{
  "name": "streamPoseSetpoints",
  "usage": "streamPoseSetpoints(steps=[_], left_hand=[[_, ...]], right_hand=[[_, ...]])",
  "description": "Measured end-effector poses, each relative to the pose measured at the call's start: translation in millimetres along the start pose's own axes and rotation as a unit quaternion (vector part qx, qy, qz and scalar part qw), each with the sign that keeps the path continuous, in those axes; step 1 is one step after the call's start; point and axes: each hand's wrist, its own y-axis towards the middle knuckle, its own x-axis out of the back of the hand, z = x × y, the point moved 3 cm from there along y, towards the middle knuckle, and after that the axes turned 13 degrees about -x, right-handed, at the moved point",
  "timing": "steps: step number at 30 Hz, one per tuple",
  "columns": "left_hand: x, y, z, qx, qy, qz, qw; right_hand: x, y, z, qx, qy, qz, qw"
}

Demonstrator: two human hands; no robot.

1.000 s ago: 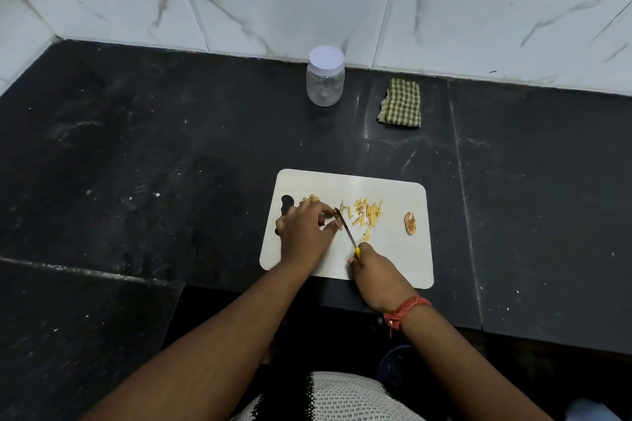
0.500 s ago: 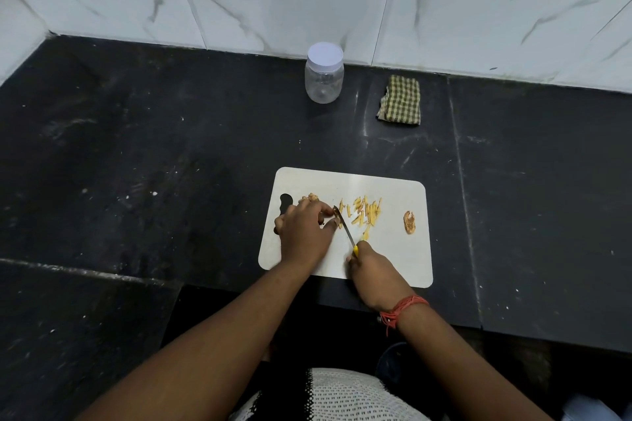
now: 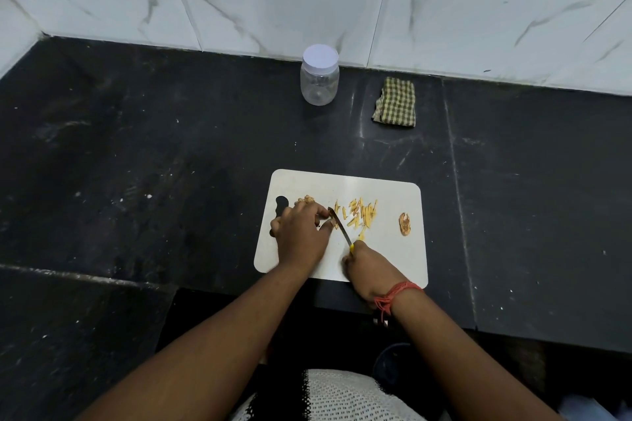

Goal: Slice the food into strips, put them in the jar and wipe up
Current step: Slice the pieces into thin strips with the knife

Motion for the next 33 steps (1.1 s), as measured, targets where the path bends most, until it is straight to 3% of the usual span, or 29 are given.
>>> streamPoseSetpoints(steps=[11,20,33], left_hand=[[3.0,0.4,-2.8,0.013,-0.004,-0.005,1.000],[2.3,2.0,-3.6,0.018,-0.001,0.002,1.000],[-1.0,2.8,-5.1,0.033,0.006,-0.004,0.999]], right_hand=[[4.2,-2.7,0.5,0.015,-0.020,0.030,0.999],[8.3,-1.2,-5.0,0.030,-0.056,0.012,0.998],[3.9,3.0,-4.7,0.014,-0.026,0.012,0.999]])
